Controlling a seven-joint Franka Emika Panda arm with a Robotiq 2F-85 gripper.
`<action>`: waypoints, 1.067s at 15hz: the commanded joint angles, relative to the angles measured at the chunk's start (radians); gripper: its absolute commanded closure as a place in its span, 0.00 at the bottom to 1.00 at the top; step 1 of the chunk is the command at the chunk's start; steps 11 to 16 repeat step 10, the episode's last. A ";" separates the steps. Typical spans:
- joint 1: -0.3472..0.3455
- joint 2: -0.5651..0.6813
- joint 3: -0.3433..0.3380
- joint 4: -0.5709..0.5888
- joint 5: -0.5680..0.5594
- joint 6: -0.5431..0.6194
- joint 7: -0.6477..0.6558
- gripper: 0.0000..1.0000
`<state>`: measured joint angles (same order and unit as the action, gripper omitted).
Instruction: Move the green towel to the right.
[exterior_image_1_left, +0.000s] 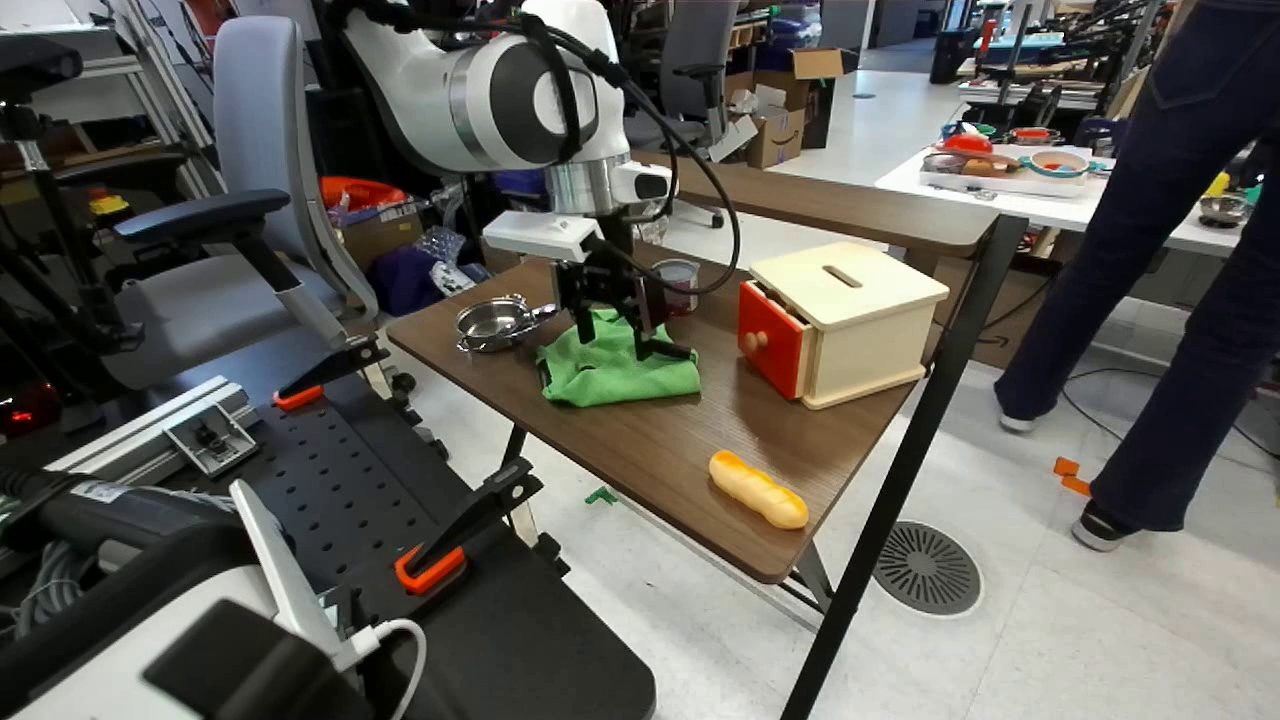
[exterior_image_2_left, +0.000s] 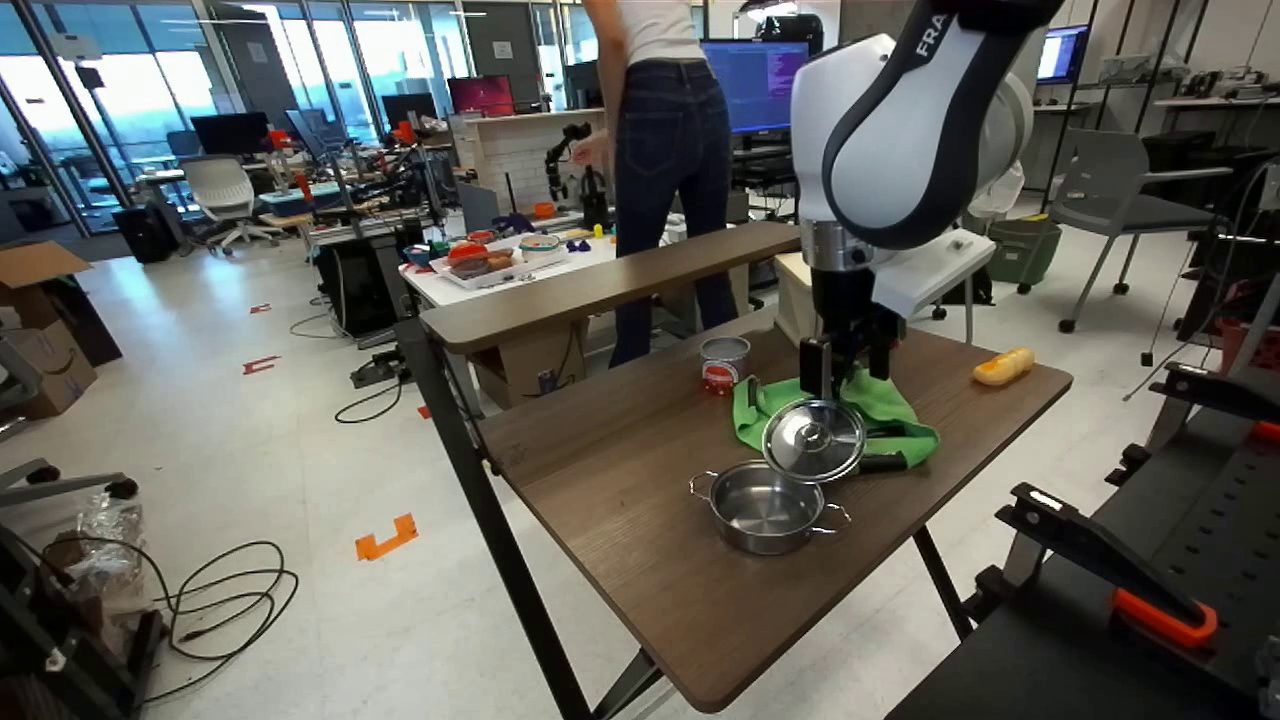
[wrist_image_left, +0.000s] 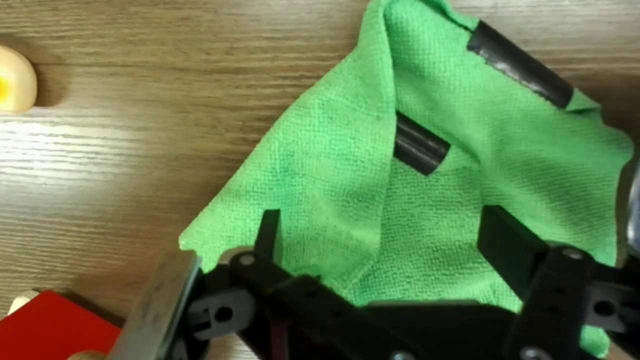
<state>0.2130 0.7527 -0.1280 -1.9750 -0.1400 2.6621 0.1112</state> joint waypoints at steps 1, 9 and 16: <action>-0.021 -0.074 0.017 -0.046 -0.020 -0.004 -0.013 0.00; -0.019 -0.053 0.021 -0.026 -0.017 -0.005 -0.006 0.00; -0.019 -0.053 0.021 -0.026 -0.017 -0.005 -0.006 0.00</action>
